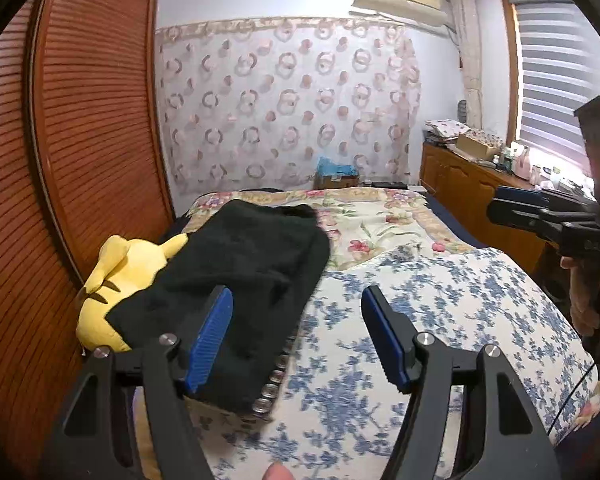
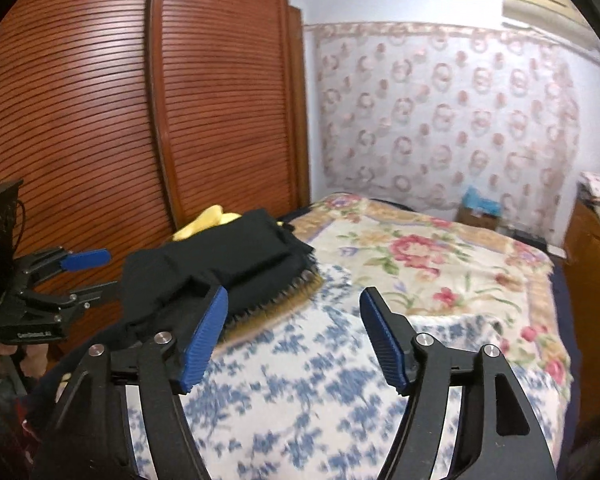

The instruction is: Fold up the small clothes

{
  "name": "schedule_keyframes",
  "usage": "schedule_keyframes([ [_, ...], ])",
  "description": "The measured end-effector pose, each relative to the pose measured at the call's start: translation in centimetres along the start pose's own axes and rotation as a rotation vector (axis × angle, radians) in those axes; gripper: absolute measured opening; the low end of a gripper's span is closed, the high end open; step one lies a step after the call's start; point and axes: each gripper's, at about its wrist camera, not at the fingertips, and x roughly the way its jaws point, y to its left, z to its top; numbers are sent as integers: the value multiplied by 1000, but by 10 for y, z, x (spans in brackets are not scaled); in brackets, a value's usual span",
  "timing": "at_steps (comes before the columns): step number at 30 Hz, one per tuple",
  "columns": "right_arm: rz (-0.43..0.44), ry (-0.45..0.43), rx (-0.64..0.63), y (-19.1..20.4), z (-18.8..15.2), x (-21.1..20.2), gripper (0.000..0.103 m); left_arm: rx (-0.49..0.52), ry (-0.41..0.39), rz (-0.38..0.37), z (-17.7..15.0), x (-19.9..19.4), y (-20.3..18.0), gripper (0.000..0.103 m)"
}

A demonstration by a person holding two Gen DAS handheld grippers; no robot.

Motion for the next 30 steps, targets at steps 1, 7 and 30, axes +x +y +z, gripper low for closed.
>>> schedule_keyframes([
  [1,-15,-6,11,-1,-5,-8,73,2,-1,-6,-1,-2,-6,67],
  [7,-138,-42,48,-5,-34,-54,75,15,-16,-19,-7,-14,-36,67],
  [30,-385,-102,191,-19,-111,-160,78,27,-56,-48,-19,-62,-96,67],
])
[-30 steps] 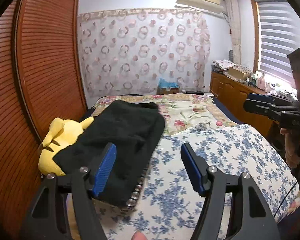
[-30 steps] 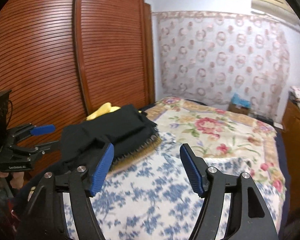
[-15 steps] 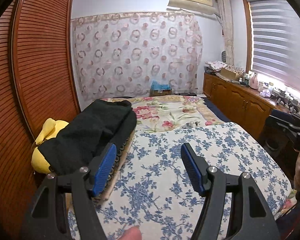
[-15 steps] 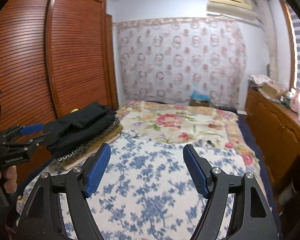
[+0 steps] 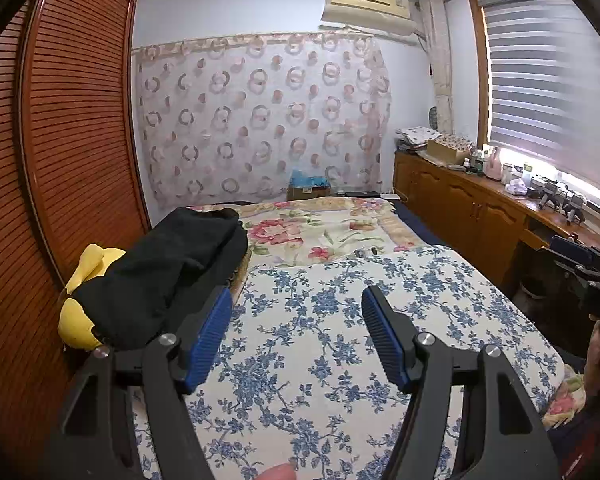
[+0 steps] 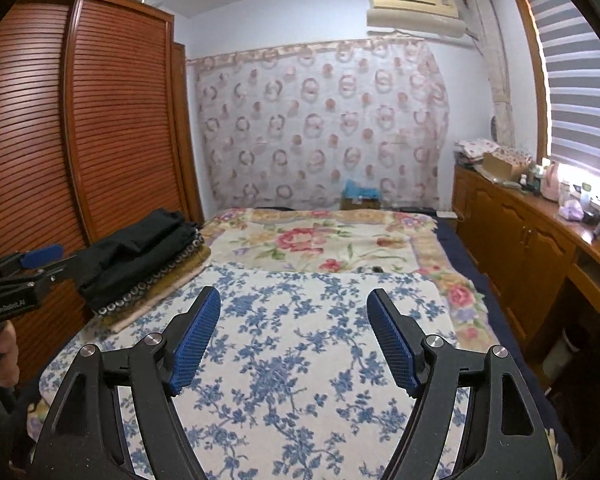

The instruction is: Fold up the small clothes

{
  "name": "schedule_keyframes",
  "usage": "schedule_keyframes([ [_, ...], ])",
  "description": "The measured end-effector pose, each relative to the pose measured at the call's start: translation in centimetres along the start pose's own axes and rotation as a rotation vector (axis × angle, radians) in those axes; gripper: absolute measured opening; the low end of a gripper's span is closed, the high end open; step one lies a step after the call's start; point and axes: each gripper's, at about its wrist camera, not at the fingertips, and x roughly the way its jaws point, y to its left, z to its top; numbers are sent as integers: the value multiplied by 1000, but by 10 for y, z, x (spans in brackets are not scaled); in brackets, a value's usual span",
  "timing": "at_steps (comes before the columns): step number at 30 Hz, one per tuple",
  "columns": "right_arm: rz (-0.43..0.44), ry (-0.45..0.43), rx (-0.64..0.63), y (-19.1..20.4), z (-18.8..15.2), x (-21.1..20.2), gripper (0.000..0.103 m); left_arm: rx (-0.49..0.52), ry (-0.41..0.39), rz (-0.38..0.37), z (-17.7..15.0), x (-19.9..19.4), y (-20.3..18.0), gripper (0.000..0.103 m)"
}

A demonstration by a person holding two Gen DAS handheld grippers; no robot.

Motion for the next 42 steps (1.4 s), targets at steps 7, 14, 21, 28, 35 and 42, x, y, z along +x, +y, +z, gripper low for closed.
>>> schedule_keyframes([
  [7,-15,-11,9,-5,-5,-9,78,-1,-12,2,-1,-6,-5,67],
  [14,-14,-11,10,-5,-6,-9,78,-2,-24,6,-3,-9,-8,67],
  [21,-14,-11,9,-5,-5,-9,78,-5,-21,3,-4,-9,-11,67],
  [28,-14,-10,10,-5,-5,-10,78,-5,-21,3,-4,-9,-10,67],
  [35,-17,-12,10,-6,-6,-12,78,-7,-22,2,-5,-10,-11,67],
  [42,-19,-12,8,-6,-6,-13,78,-6,-22,2,-5,-10,-11,67],
])
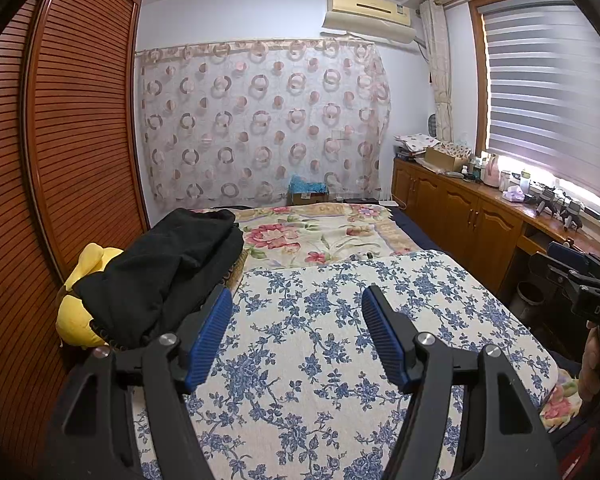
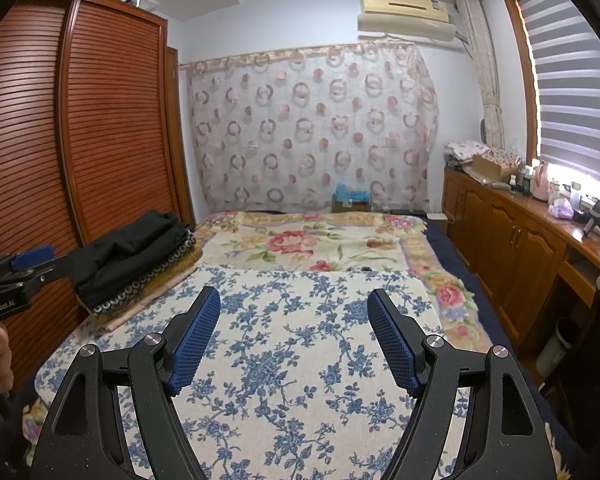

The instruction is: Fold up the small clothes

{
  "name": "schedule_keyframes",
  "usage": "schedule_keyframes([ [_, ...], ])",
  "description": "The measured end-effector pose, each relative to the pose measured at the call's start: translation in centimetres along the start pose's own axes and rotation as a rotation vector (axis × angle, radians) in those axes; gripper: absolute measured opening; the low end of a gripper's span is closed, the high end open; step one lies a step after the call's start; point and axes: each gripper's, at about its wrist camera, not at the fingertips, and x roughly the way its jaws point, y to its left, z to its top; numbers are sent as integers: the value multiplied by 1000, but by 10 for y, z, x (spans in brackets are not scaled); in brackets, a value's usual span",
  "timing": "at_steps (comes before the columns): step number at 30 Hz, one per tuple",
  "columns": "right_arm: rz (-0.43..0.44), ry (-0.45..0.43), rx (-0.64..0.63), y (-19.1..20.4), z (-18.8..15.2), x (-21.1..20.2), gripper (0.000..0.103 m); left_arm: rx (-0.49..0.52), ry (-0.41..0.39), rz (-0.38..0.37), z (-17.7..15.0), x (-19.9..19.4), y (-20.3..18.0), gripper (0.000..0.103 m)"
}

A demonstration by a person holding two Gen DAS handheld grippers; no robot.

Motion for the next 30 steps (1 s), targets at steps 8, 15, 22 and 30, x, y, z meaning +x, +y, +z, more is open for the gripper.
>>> schedule_keyframes([
  [8,2,2,0,0,0,0,78,0,0,0,0,0,0,67],
  [15,0,2,2,-1,0,-1,78,-1,-1,2,0,0,1,68],
  [22,-1,3,3,-4,-1,-4,78,-1,-2,3,-1,0,-1,67],
  [30,-2,2,1,-4,-1,-4,78,-2,-2,2,-1,0,0,68],
])
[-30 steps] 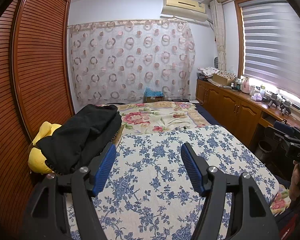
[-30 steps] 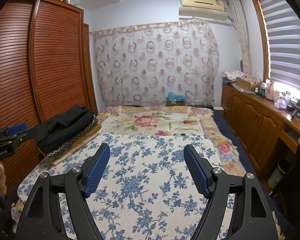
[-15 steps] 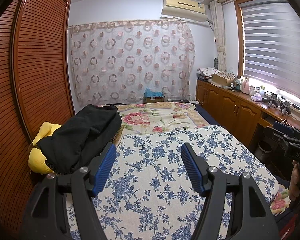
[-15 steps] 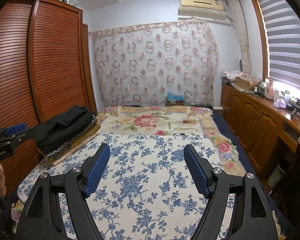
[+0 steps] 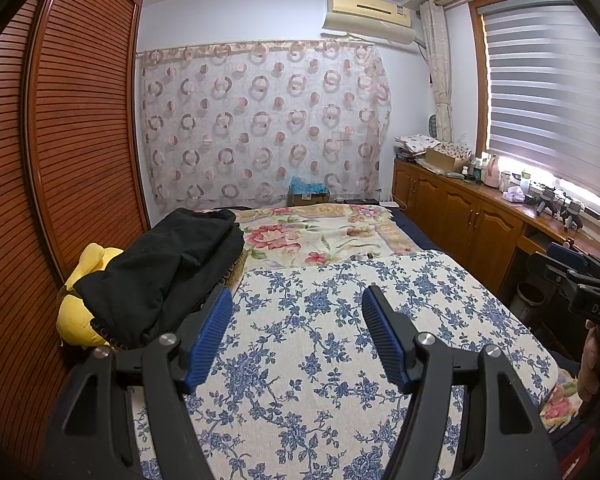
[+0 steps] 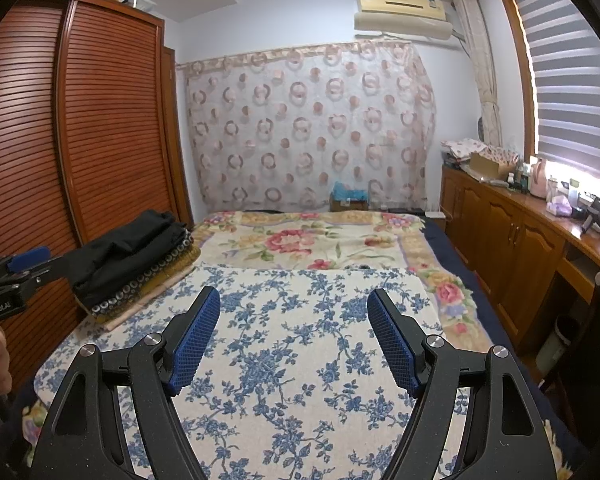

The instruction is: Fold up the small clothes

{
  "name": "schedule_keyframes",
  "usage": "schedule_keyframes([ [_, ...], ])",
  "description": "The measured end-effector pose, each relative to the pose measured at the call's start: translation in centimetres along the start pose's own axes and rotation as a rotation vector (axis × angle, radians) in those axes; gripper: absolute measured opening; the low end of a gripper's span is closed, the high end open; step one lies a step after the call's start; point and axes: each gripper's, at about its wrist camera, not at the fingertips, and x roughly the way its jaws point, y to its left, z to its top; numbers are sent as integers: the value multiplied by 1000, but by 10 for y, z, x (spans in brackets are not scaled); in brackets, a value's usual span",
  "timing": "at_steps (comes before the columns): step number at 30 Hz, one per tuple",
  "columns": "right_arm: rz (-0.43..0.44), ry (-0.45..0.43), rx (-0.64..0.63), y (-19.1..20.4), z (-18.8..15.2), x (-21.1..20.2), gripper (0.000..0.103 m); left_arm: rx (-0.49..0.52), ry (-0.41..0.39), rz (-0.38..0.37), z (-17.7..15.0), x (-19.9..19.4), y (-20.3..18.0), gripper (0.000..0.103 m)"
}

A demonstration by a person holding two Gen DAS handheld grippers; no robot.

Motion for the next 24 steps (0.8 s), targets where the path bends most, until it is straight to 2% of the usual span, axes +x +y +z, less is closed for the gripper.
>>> schedule_keyframes([
  [24,-1,-1,0,-1,-1,-2,78,-2,0,0,-1,-1,0,68],
])
